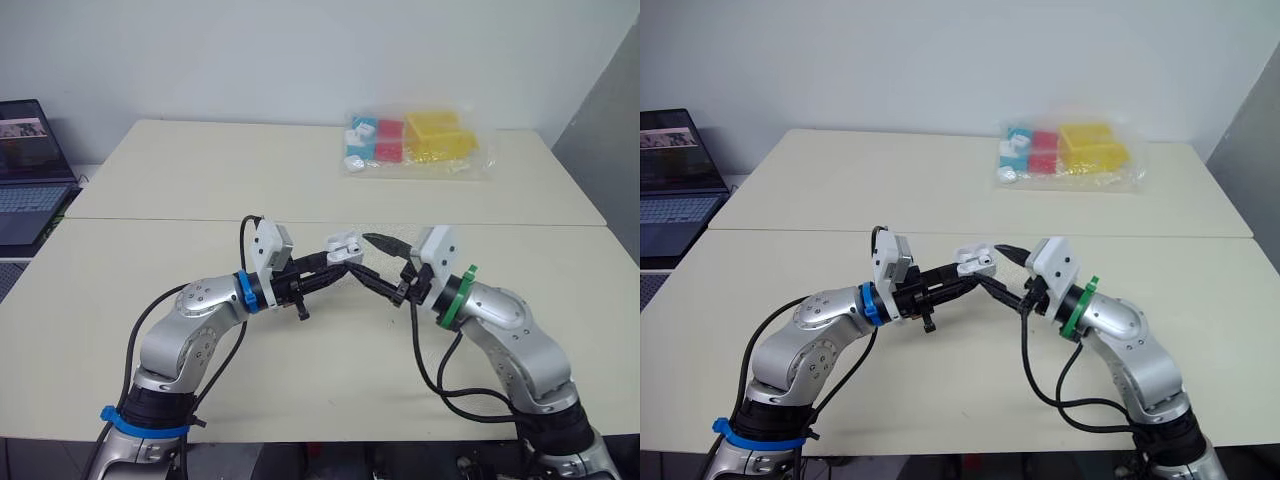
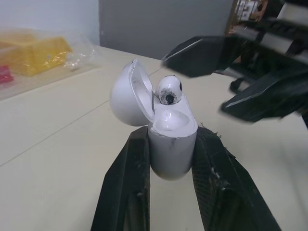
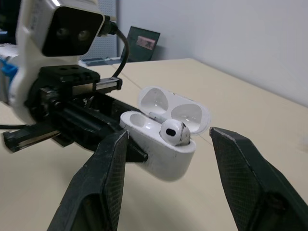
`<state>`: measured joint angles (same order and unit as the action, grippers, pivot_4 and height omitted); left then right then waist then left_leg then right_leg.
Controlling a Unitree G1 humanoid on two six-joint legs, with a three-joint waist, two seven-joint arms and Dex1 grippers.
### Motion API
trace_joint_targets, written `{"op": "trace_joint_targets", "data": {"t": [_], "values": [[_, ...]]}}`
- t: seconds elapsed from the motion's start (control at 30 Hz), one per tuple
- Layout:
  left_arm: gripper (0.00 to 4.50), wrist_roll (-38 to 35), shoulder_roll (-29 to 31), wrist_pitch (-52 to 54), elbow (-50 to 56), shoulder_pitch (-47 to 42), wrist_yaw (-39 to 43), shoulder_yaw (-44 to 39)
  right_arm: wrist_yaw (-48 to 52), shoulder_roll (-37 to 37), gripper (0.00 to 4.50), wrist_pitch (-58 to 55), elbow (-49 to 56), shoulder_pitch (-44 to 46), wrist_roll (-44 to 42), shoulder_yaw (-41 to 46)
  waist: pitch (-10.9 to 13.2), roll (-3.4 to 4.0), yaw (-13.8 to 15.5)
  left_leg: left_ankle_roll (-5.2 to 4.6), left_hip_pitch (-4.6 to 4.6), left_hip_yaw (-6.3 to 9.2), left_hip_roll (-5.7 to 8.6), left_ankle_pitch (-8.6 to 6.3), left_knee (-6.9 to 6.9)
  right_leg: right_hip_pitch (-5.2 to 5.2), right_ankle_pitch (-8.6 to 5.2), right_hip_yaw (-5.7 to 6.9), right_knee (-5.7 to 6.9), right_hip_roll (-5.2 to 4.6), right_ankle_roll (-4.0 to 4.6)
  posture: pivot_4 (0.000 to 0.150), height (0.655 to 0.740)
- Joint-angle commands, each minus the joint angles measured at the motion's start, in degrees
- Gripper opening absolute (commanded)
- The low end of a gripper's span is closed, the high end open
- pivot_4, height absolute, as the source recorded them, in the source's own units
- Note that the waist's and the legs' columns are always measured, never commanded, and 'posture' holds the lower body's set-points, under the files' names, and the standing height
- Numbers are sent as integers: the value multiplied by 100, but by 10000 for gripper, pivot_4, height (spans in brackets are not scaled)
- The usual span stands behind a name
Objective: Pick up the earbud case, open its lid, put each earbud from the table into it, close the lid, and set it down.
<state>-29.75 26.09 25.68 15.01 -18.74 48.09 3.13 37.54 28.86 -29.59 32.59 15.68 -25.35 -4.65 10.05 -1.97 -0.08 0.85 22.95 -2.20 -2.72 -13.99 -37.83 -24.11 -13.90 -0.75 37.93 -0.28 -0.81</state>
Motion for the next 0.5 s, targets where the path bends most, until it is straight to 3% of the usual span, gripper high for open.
{"op": "trace_joint_targets", "data": {"t": [0.03,0.13,0.27,0.4,0.5], "values": [[8130,267,-28,-411,-186,-23,-134,-145,275,555,27927,-535,493,-283,-651,725,0,-1,9,0,1,1,1,0,0,1,0,1,-2,0,0,1500,7400],[8130,465,-28,-700,-418,-33,-169,-160,36,851,27927,-592,294,-629,-138,494,-2,-4,1,0,-2,1,1,0,0,3,-1,2,-4,2,2,1500,7400],[8130,573,51,-880,-479,3,6,-83,-872,931,27927,-1218,0,-503,1136,-586,-2,-4,-59,0,-6,-4,-1,0,0,-4,-6,-7,6,4,17,1500,7400],[8130,548,28,-847,-470,6,11,-105,-1838,-156,27927,-1950,-401,-99,1376,-751,-2,-4,-80,0,-3,-1,-4,0,0,-7,0,-6,8,11,8,1500,7400],[8130,549,24,-820,-431,28,9,-99,-2094,-509,27927,-2115,-667,89,1589,-806,-2,-4,-80,0,0,0,-2,0,1,-7,1,-3,5,10,7,1500,7400]]}}
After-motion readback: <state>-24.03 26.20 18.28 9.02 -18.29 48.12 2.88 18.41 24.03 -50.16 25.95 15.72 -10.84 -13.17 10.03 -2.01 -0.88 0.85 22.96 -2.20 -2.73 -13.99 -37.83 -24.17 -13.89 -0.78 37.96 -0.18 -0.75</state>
